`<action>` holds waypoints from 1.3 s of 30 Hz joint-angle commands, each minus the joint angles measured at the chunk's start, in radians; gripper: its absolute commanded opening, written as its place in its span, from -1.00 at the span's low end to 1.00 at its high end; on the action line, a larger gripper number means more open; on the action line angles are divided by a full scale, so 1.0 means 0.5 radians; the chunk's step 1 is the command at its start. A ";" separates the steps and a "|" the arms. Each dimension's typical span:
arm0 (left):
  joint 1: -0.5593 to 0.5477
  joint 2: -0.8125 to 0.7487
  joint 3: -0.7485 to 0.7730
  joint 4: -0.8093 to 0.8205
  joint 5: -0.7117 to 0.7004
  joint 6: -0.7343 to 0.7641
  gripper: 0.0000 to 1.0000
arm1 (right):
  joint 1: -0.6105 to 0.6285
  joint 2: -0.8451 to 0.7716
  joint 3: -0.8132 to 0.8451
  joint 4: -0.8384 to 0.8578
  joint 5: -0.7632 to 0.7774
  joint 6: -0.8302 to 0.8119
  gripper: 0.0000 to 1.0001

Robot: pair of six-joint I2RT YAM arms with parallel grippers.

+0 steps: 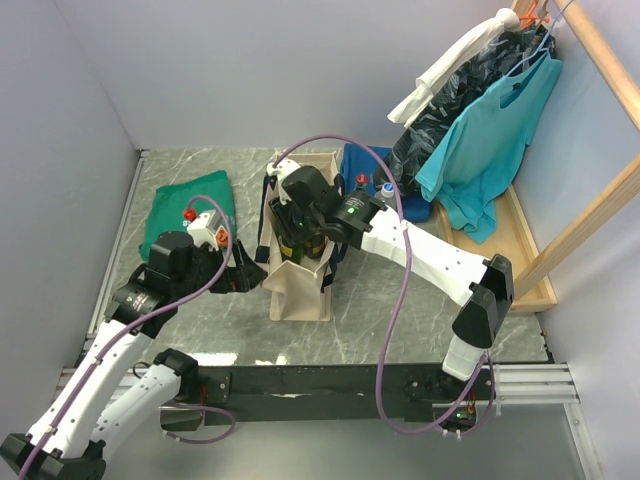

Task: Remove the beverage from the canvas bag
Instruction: Take out the drink from the canvas bag.

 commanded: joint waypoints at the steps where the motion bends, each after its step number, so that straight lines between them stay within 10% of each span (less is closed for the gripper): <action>1: -0.009 -0.001 -0.003 0.007 -0.039 -0.026 0.97 | 0.019 -0.176 0.167 0.193 0.033 -0.033 -1.00; 39: -0.003 -0.008 -0.003 -0.006 -0.082 -0.041 0.97 | 0.062 -0.342 0.376 0.153 0.183 -0.138 -1.00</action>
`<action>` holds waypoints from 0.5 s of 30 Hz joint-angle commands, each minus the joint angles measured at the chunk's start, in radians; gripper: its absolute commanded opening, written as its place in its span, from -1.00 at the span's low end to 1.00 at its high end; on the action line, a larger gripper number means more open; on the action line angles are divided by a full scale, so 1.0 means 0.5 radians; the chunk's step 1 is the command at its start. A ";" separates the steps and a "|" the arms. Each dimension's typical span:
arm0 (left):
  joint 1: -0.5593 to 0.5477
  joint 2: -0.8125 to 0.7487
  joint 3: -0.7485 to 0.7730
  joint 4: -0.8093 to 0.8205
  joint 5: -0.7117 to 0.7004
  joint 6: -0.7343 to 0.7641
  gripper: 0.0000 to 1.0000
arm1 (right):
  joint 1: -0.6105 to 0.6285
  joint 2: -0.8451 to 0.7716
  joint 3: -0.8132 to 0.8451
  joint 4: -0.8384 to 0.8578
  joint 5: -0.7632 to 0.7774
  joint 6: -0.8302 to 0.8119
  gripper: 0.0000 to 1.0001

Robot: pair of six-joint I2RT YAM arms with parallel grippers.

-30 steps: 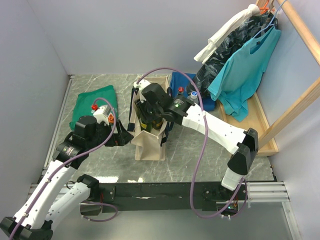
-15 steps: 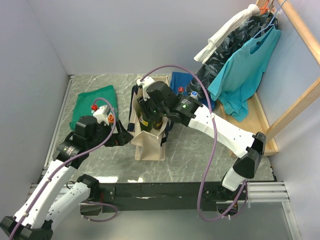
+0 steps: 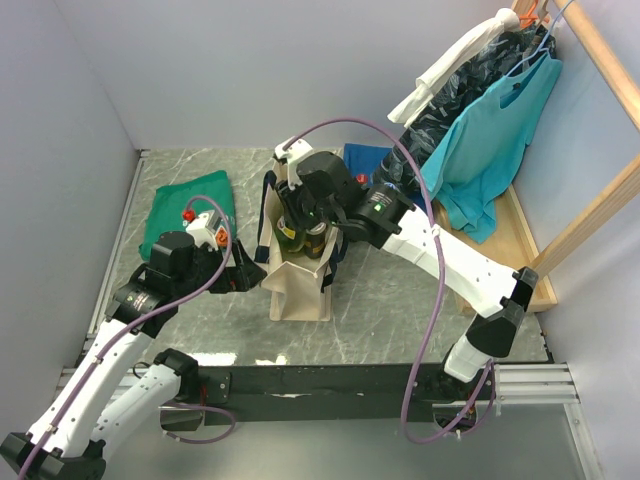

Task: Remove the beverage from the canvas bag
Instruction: Take out the drink from the canvas bag.

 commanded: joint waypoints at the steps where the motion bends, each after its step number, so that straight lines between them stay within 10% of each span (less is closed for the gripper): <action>1: -0.002 -0.016 0.003 0.019 -0.032 -0.010 0.97 | 0.019 -0.169 0.175 0.255 0.057 -0.038 -1.00; 15: 0.004 -0.022 0.003 0.022 -0.035 -0.007 0.97 | 0.025 -0.224 0.258 0.249 0.152 -0.102 -1.00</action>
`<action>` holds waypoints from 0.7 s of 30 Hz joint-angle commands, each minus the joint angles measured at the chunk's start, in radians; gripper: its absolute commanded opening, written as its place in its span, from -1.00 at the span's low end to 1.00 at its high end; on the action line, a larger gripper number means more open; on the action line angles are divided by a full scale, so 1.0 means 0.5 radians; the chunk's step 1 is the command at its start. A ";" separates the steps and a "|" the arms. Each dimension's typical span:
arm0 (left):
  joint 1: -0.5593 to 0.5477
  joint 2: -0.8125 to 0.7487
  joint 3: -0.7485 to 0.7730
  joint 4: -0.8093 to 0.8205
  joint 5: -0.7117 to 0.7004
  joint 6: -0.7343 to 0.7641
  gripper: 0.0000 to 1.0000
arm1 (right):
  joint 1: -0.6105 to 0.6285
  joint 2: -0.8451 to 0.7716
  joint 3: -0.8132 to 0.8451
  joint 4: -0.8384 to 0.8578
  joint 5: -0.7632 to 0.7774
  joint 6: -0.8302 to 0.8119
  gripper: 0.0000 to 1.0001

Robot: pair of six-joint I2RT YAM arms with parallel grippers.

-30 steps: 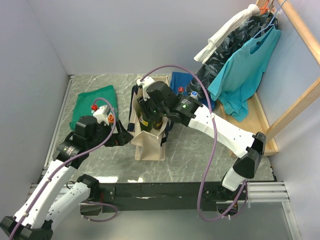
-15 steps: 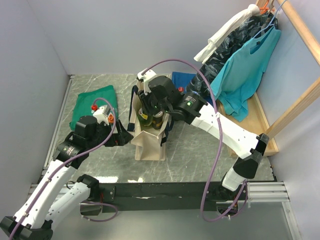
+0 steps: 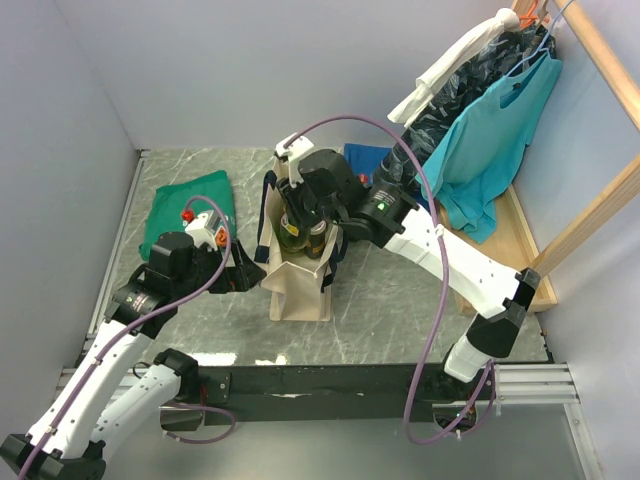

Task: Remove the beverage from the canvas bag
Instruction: Take out the drink from the canvas bag.

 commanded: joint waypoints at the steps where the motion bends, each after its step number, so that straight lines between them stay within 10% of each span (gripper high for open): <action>1: 0.007 -0.012 0.000 0.023 -0.019 -0.006 0.97 | 0.017 -0.222 0.207 0.290 0.093 -0.057 -1.00; 21: 0.022 -0.012 0.000 0.029 -0.010 -0.003 0.97 | 0.023 -0.356 0.287 0.308 0.277 -0.204 -1.00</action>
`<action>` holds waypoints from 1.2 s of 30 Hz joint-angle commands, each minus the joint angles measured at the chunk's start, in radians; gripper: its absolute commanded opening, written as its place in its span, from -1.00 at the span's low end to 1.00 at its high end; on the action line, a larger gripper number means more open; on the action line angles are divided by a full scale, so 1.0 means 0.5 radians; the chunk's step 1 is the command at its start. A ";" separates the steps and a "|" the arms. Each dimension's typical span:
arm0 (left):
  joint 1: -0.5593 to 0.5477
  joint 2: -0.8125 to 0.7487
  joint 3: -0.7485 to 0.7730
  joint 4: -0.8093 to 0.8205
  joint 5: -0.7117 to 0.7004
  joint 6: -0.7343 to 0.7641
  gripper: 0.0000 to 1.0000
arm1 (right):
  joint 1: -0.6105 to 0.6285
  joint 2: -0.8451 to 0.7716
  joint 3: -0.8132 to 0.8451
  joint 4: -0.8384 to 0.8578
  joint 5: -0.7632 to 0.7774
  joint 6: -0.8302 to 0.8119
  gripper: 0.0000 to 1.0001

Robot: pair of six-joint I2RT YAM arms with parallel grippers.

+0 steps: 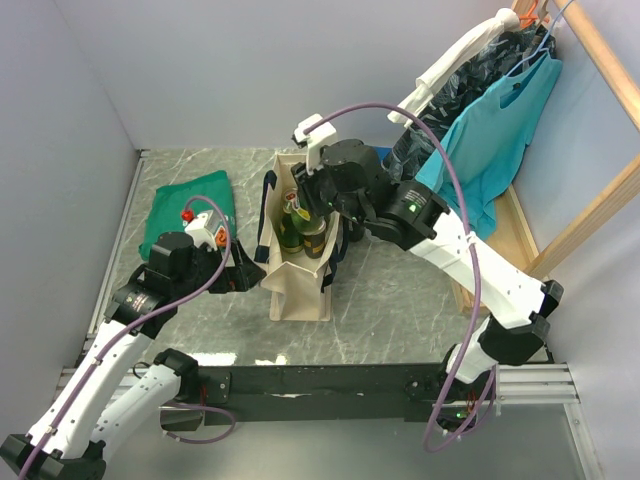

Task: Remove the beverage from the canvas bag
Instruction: Take out the drink from the canvas bag, then place the drink at the center of the board.

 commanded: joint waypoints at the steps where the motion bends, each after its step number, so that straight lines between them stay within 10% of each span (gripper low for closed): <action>1: 0.014 -0.014 -0.002 0.023 -0.012 -0.003 0.97 | 0.013 -0.203 0.166 0.339 0.140 -0.114 -1.00; 36: 0.048 0.010 -0.002 0.035 0.018 0.006 0.97 | 0.004 -0.476 -0.061 0.532 0.788 -0.302 -1.00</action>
